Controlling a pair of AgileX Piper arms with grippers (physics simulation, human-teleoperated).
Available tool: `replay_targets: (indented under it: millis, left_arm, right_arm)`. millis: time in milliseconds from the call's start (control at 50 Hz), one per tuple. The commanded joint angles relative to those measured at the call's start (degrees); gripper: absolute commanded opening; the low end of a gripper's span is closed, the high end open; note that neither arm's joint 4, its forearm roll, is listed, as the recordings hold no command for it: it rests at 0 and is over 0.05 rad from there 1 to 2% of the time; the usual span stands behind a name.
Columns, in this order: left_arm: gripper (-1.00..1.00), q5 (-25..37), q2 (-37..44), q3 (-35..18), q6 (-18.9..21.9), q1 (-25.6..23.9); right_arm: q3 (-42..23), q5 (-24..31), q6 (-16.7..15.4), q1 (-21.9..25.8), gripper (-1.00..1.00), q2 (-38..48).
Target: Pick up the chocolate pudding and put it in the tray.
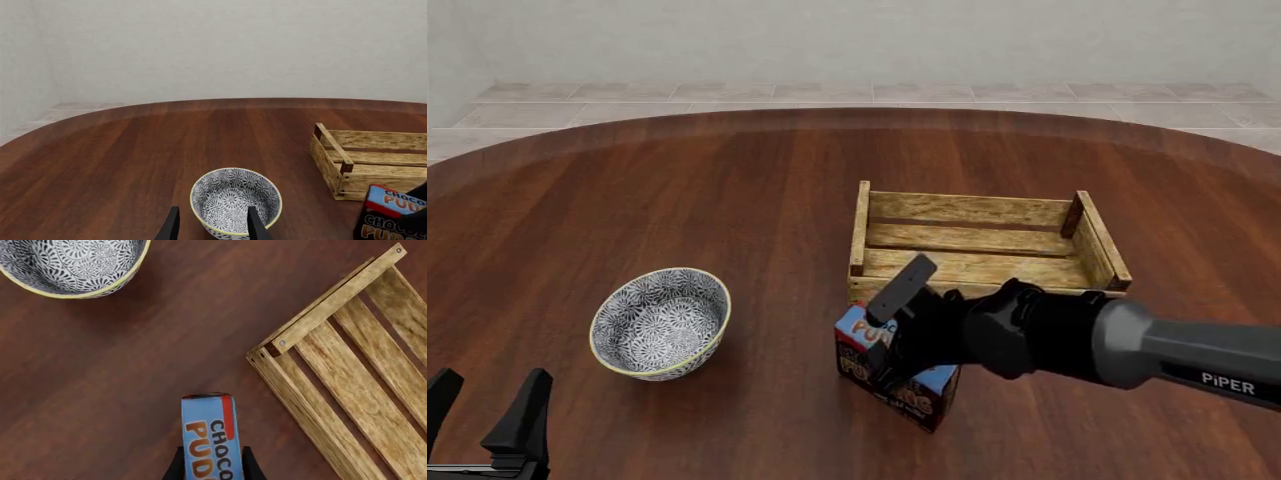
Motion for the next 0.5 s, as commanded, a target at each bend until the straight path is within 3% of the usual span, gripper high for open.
replay_targets:
  millis: [20,100,500]
  left_arm:
    - [1.00,0.00,0.00,0.00,0.00,0.00]
    - [1.00,0.00,0.00,0.00,0.00,0.00]
    - [1.00,0.00,0.00,0.00,0.00,0.00]
  right_arm:
    - [0.50,-0.92,-2.14,-2.14,-1.00,-0.02]
    - [0.58,-0.13,-1.07,-1.13,-1.00,-1.15]
    - [-2.81,6.35,-6.50,-3.65,-1.00,-8.60]
